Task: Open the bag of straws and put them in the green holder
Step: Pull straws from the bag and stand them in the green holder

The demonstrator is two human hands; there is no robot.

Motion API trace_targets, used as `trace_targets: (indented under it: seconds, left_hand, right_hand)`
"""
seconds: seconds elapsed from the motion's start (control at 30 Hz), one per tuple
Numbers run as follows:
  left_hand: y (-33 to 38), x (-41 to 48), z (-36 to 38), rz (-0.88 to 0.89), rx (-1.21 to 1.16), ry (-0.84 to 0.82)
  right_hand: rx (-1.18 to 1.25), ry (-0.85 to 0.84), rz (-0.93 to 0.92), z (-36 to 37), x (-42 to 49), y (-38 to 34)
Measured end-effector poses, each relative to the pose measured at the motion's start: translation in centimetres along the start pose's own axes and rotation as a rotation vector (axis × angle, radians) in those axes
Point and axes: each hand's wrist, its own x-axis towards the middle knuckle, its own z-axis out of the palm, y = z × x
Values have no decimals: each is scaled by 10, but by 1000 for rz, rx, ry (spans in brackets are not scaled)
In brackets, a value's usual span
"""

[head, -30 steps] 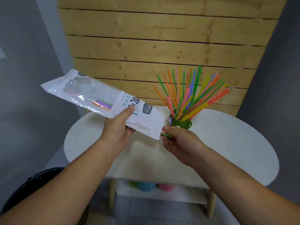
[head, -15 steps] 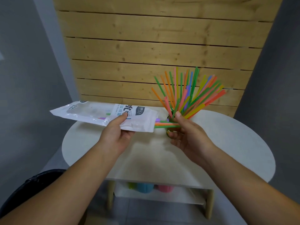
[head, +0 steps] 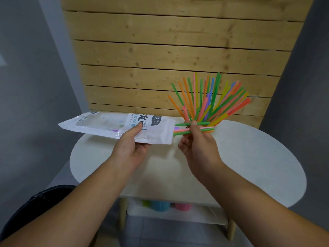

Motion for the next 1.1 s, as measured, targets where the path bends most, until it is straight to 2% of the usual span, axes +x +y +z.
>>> trace_targets:
  seconds: [0.07, 0.23, 0.43, 0.63, 0.93, 1.1]
  left_hand:
    - [1, 1, -1, 3, -15, 2]
    - [3, 3, -2, 25, -40, 1]
    - [9, 8, -7, 62, -58, 19]
    - [11, 15, -11, 81, -75, 30]
    - [4, 16, -9, 63, -72, 35]
    - [8, 18, -12, 73, -84, 39]
  right_hand:
    - [47, 14, 5, -3, 3, -6]
    - [-60, 36, -78, -17, 10, -20]
    - [58, 58, -75, -42, 9, -50]
    - [36, 108, -157, -69, 12, -70]
    - [55, 55, -118, -71, 13, -71]
    - [95, 130, -159, -79, 20, -78]
